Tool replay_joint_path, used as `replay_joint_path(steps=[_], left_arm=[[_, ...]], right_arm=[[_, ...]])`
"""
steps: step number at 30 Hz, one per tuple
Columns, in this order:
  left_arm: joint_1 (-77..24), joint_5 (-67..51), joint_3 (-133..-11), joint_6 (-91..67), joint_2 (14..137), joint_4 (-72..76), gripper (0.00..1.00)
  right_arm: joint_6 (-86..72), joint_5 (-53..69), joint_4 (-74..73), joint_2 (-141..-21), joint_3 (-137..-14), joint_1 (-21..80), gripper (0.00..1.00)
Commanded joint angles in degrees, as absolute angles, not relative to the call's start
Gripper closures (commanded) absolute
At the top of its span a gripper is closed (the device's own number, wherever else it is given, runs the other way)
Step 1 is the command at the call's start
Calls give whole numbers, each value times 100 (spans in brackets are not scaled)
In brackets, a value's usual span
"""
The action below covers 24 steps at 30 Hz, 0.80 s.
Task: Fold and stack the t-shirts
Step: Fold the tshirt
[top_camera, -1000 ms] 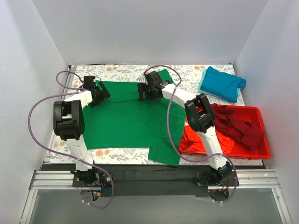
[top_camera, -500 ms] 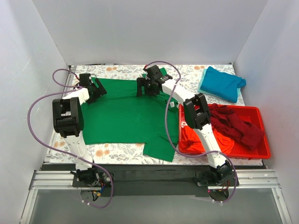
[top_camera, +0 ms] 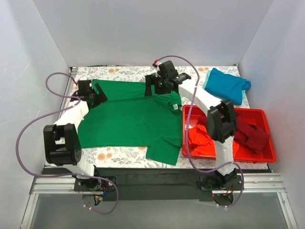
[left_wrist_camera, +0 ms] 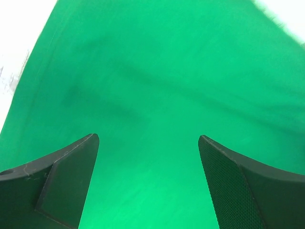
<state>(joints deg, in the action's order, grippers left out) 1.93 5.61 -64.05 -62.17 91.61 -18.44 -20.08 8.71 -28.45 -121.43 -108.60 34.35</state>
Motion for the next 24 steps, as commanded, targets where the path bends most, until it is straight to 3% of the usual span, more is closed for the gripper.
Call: replay_joint_path(steps=[1, 10, 24], left_arm=[[229, 896, -5549, -6196, 8712, -2206, 15], [237, 905, -5115, -6038, 8691, -2241, 14], [422, 888, -5493, -5880, 9729, -2188, 14]], right_arm=[[-1898, 642, -2865, -11497, -9925, 3515, 5], [-2004, 237, -2716, -10582, -8202, 3665, 5], [-2092, 44, -2584, -11329, -8235, 3674, 5]])
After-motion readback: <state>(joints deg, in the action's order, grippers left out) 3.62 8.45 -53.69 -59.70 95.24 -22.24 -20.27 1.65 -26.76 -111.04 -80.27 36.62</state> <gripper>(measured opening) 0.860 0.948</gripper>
